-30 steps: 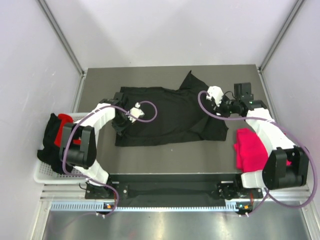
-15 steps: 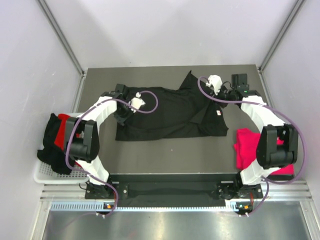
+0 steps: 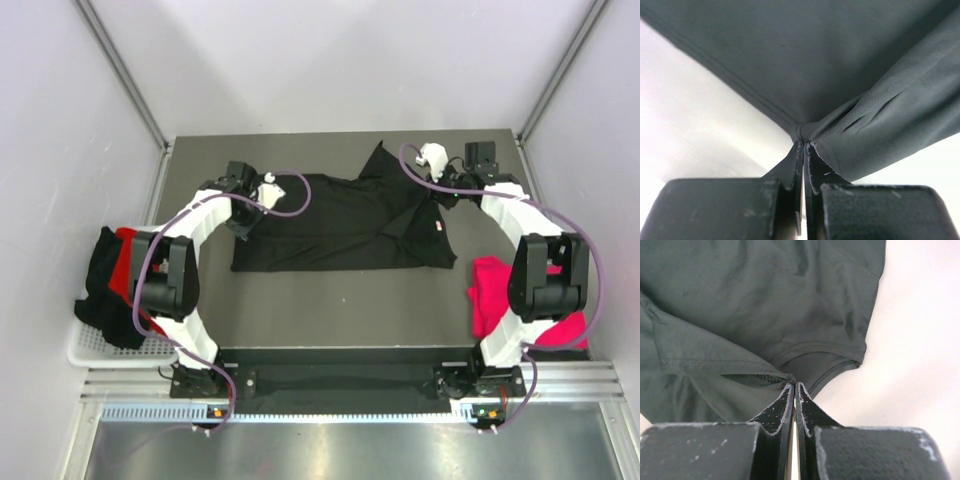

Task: Fold and stack the t-shirts
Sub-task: Fold the tshirt

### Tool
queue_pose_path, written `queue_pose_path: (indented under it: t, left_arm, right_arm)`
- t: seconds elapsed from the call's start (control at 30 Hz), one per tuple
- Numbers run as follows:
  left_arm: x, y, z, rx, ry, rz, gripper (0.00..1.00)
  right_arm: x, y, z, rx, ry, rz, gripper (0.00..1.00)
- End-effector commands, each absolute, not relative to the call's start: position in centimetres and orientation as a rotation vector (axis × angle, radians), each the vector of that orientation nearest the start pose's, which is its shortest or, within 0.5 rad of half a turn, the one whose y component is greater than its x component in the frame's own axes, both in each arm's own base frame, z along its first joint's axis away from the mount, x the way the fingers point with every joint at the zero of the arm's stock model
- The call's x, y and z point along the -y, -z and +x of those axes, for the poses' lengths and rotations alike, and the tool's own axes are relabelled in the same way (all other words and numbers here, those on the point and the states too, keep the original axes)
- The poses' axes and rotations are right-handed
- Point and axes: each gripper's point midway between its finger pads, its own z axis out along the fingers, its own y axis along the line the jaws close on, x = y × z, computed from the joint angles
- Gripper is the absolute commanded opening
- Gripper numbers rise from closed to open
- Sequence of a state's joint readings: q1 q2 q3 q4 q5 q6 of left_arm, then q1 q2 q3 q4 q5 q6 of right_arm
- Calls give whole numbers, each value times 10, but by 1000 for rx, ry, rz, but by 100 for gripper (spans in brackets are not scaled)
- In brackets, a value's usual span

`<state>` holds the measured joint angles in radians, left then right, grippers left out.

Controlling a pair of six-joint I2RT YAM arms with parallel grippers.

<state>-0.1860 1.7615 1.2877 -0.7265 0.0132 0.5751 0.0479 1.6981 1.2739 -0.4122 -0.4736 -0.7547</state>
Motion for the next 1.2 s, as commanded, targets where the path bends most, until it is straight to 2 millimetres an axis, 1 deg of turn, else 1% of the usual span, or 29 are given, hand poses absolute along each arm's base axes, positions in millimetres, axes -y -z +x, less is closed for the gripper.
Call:
queue_pose_path:
  t: [0.0,0.13,0.17,0.23,0.27,0.33,0.4,0.5,0.7,0.93,0.97,1.1,1.17]
  left_arm:
    - [45,-87,399,-2502,-153,932,0]
    - [44,-87,403,-2500,-160,925,0]
    - [45,-87,404,-2500,-160,927,0]
    - [45,-84,406,-2506,-162,927,0]
    - [45,-84,407,-2506,-162,924,0]
    - [45,-81,409,-2516,-165,920,0]
    - [44,-80,410,-2523,-167,908,0]
    - [44,-77,412,-2532,-169,897,0]
    - [40,-77,413,-2534,-189,877,0]
    - [29,-79,418,-2535,-248,848,0]
    - [27,-77,419,-2540,-257,848,0]
    - [19,-68,419,-2576,-305,845,0]
    - [16,-64,419,-2590,-309,832,0]
  right_arm:
    - [-73,-147,460,-1972,-189,-1056,0]
    - [-73,-143,466,-1982,-199,-1046,0]
    - [-74,-138,467,-1992,-204,-1047,0]
    - [-73,-135,470,-2000,-203,-1044,0]
    - [-73,-130,471,-2011,-207,-1044,0]
    - [-73,-128,475,-2016,-209,-1038,0]
    - [-72,-121,478,-2031,-216,-1028,0]
    - [-74,-117,482,-2034,-227,-1018,0]
    - [-76,-117,489,-2029,-235,-1003,0]
    - [-76,-120,503,-2023,-224,-985,0]
    - [-76,-116,503,-2033,-233,-980,0]
    - [-80,-116,509,-2028,-231,-980,0]
    - [-82,-113,510,-2035,-239,-979,0]
